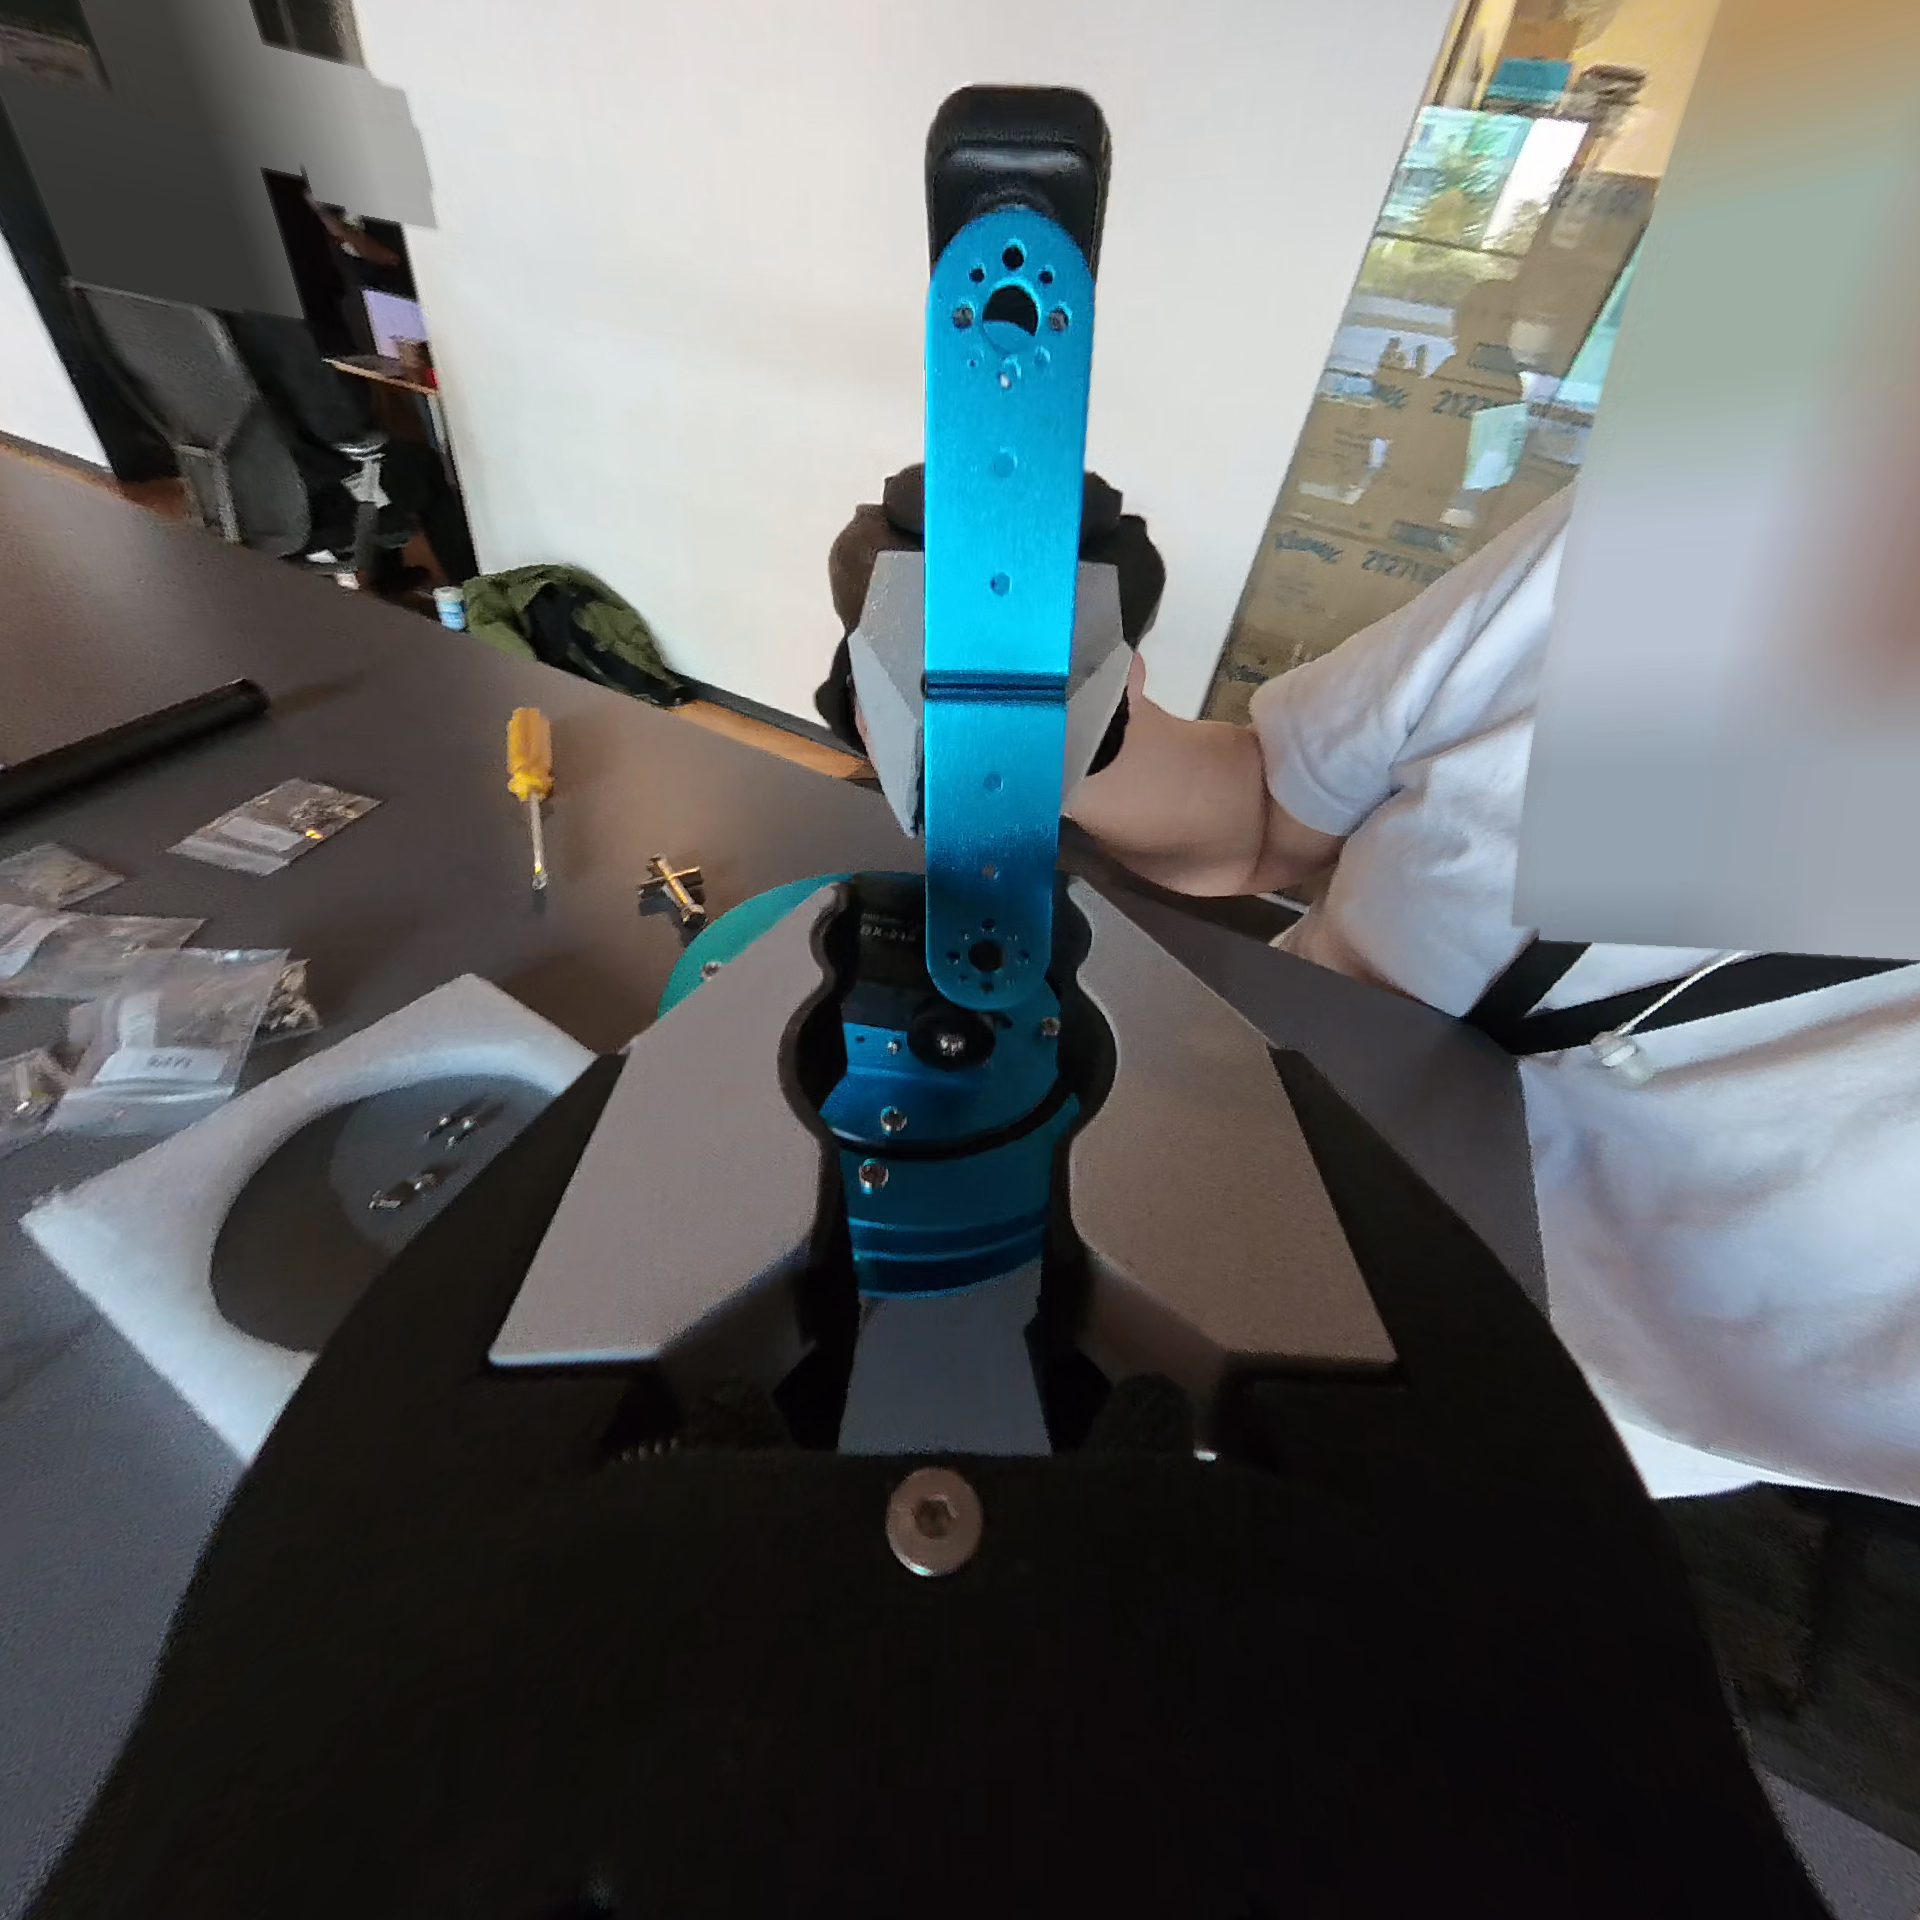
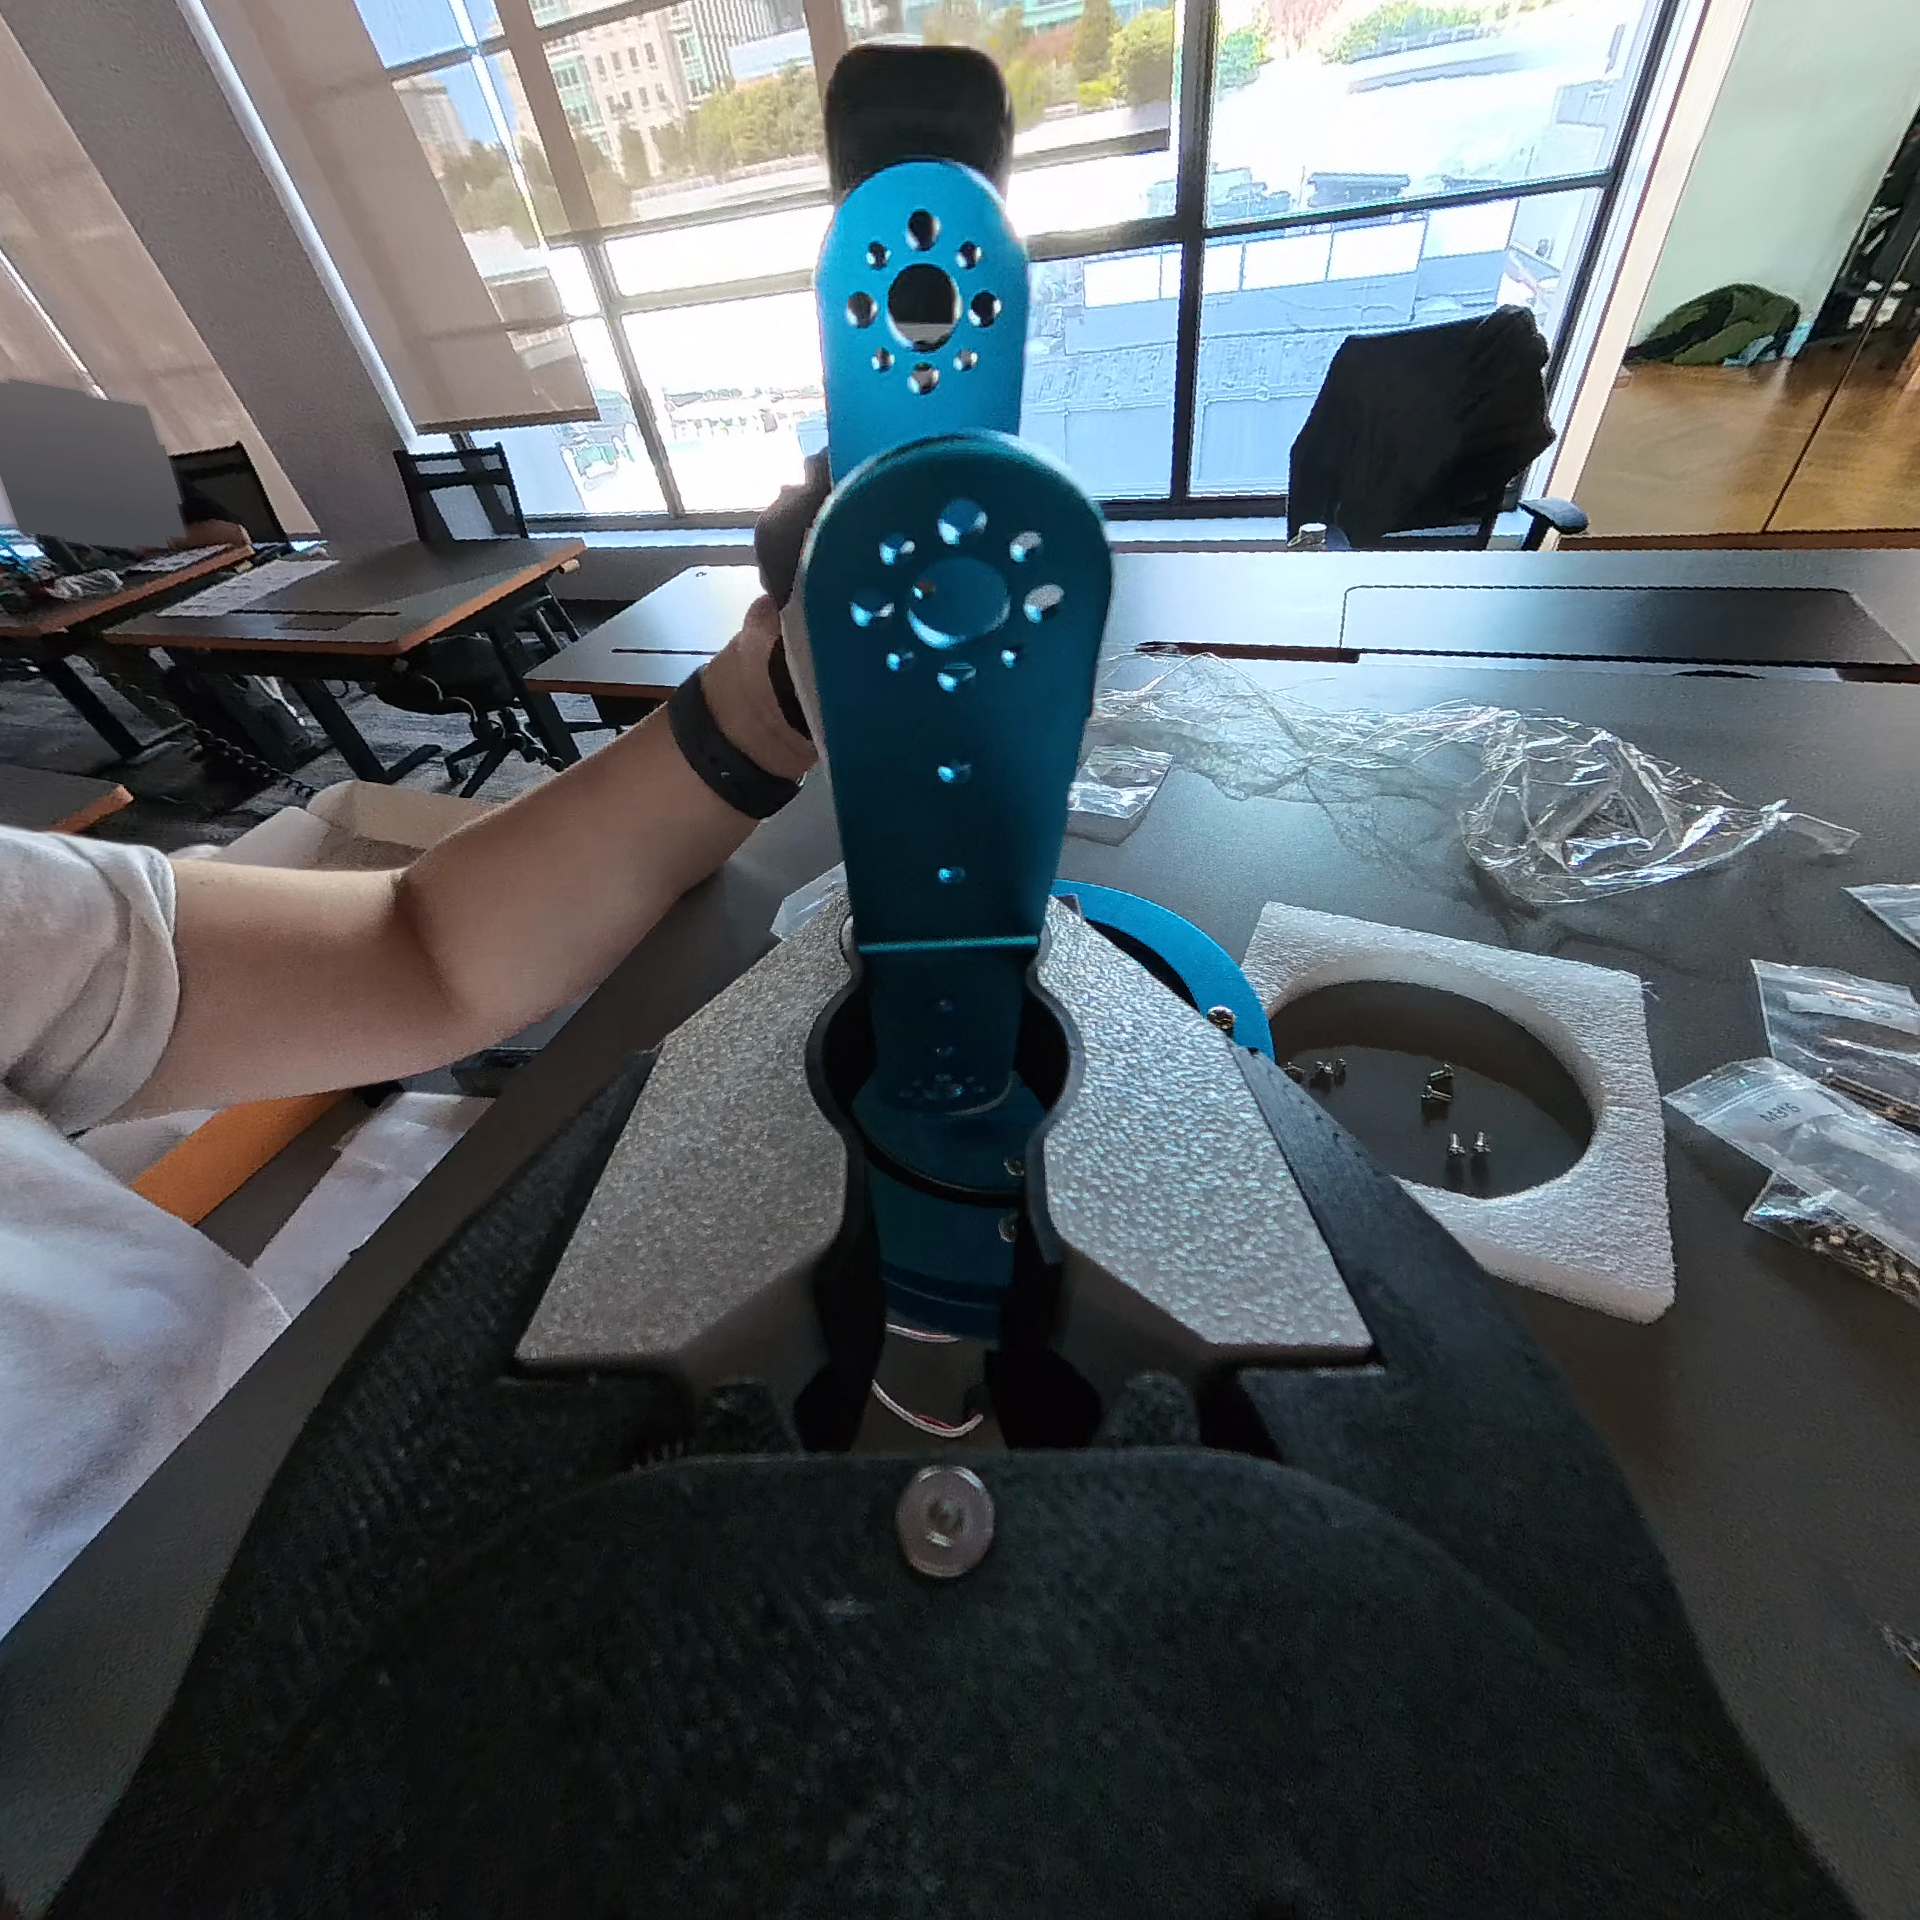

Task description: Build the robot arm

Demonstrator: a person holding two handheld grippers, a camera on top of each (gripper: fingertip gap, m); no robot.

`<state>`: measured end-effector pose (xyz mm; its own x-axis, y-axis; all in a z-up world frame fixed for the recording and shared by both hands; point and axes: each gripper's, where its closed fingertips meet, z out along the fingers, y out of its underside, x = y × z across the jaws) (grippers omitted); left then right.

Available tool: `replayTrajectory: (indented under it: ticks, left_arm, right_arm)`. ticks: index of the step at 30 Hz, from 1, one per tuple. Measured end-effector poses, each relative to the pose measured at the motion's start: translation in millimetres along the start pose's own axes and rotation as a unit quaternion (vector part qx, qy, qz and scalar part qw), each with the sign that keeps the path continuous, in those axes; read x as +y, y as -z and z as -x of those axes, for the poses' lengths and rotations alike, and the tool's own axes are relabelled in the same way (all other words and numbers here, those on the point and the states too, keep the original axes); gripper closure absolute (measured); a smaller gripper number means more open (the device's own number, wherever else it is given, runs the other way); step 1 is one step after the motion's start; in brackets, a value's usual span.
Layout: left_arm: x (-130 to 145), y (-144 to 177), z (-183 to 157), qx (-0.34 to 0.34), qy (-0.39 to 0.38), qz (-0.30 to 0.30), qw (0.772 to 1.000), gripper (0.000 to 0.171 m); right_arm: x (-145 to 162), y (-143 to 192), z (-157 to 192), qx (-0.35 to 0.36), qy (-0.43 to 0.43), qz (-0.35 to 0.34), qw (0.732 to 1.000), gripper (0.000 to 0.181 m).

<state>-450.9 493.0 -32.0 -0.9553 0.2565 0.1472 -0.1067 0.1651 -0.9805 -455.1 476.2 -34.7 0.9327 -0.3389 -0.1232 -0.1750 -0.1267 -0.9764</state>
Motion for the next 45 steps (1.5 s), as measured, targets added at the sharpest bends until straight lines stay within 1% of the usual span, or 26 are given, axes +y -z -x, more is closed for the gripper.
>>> replayTrajectory:
  ticks: [5,9,12,17,20,22,26,27,29,33,36,41,43,45]
  left_arm:
    - [2.0,5.1,1.7,-0.015,0.012,-0.027,0.999,0.127]
    - [14.0,-2.6,2.0,-0.011,0.021,-0.007,1.000,0.127]
    - [18.6,-7.3,4.0,-0.023,0.010,0.002,1.000,0.123]
    - [18.3,-1.8,2.9,-0.022,0.003,-0.002,1.000,0.128]
    - [4.6,5.2,-0.9,-0.012,-0.002,-0.039,0.999,0.129]
    - [-0.6,5.0,-2.9,-0.001,0.001,-0.047,0.999,0.129]
    - [6.2,-6.2,-1.5,0.000,-0.002,-0.020,1.000,0.129]
    - [8.4,-9.1,-2.7,0.003,-0.002,-0.015,1.000,0.132]
    - [10.2,-12.0,-5.0,0.010,-0.004,-0.011,1.000,0.146]
    - [10.1,-11.2,-4.2,0.010,0.001,-0.011,1.000,0.146]
    - [12.0,-9.7,-2.3,0.010,0.003,-0.006,1.000,0.146]
    - [16.8,-6.4,-2.6,0.014,-0.002,-0.012,1.000,0.147]
    - [18.4,-3.0,-2.6,0.017,0.012,-0.021,1.000,0.148]
    - [21.2,-0.2,-2.4,0.016,0.020,-0.024,0.999,0.145]
  right_arm:
    - [0.2,-0.5,1.4,-0.017,0.003,-0.004,1.000,0.159]
    - [0.1,-0.6,0.4,-0.020,-0.002,-0.009,1.000,0.160]
    - [-0.5,-0.7,-0.6,-0.022,-0.011,-0.012,1.000,0.160]
    - [-3.8,-1.8,-1.0,-0.011,-0.004,0.001,1.000,0.160]
    - [-6.8,-3.3,-1.7,-0.011,-0.018,0.004,1.000,0.160]
    - [-8.9,-4.3,-1.4,-0.017,-0.030,0.006,0.999,0.160]
    - [-11.3,-5.6,-3.2,-0.008,-0.039,0.012,0.999,0.160]
    - [-11.1,-6.0,-3.0,-0.006,-0.037,0.012,0.999,0.160]
    - [-9.0,-7.2,-4.4,0.000,-0.036,0.015,0.999,0.160]
    - [-9.9,-7.7,-5.9,-0.002,-0.057,0.009,0.998,0.160]
    - [-9.6,-8.9,-7.3,0.014,-0.062,0.016,0.998,0.160]
    - [-8.1,-10.8,-4.9,0.039,-0.025,0.028,0.998,0.160]
    - [-8.2,-10.9,-4.5,0.039,-0.021,0.027,0.999,0.159]
    - [-8.6,-11.2,-3.7,0.029,-0.023,0.023,0.999,0.159]
